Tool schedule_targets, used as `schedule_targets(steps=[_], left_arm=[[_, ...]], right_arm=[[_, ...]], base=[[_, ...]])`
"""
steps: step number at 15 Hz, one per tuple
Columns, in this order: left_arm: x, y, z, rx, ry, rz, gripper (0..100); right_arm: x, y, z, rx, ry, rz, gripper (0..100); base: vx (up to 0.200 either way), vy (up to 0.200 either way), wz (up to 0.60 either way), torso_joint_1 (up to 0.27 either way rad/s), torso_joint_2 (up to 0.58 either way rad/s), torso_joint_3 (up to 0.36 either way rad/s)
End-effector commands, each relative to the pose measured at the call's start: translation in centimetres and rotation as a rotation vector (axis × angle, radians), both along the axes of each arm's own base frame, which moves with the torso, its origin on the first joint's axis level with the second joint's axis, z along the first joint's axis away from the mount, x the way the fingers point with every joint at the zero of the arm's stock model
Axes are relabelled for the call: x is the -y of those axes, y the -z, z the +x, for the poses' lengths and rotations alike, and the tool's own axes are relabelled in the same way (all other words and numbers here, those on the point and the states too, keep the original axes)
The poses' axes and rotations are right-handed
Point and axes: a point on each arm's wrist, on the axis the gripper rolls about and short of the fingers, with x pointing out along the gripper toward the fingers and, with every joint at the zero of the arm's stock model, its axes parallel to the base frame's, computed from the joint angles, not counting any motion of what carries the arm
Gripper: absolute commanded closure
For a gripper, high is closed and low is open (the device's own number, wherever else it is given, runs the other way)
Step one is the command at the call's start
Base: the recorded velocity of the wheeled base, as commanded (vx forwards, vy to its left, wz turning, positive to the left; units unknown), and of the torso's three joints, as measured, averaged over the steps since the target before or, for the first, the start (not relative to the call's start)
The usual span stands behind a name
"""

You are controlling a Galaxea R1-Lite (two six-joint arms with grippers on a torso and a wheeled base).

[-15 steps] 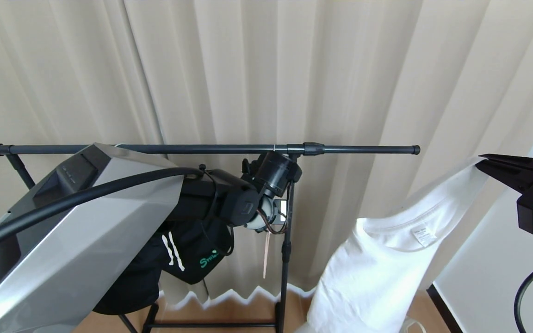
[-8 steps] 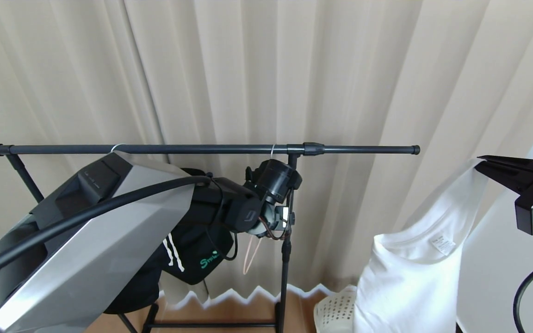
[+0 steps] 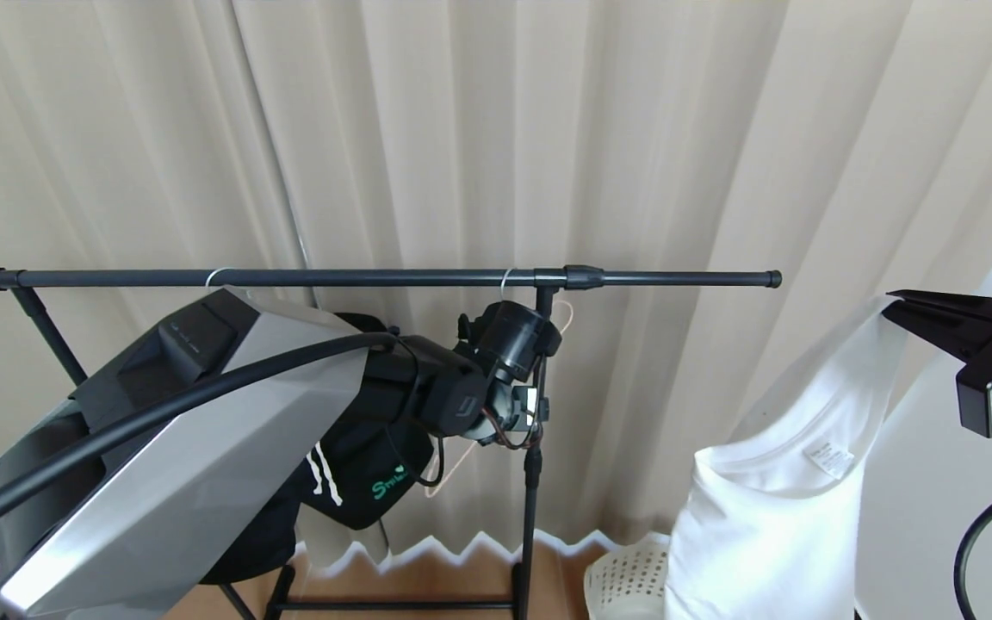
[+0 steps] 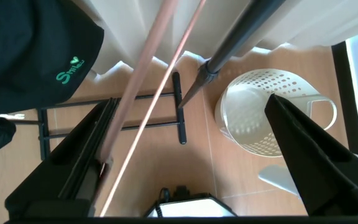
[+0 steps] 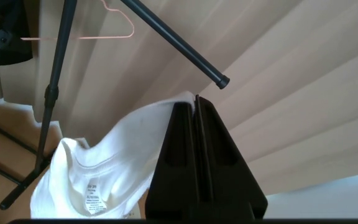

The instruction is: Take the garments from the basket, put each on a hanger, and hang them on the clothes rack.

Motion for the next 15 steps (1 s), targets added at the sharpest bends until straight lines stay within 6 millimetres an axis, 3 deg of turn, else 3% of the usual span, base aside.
schedule_targets(steps=[1, 14, 15], left_arm=[[0.0, 0.0, 0.0, 0.000, 0.000, -0.001, 0], [-1.1, 0.1, 0.6, 0.005, -0.028, -0.003, 0], [-1.1, 0.2, 0.6, 0.005, -0.027, -0.003, 100]], right_arm=[[0.0, 0.0, 0.0, 0.000, -0.001, 0.000, 100], [0.0, -0.1, -0.1, 0.004, -0.001, 0.001, 100], [0.0, 0.0, -0.1, 0.002, 0.000, 0.000, 100]], base=[[0.000, 0.000, 0.00, 0.000, 0.00, 0.000], [0.000, 0.000, 0.00, 0.000, 0.00, 0.000], [0.000, 0.000, 0.00, 0.000, 0.00, 0.000]])
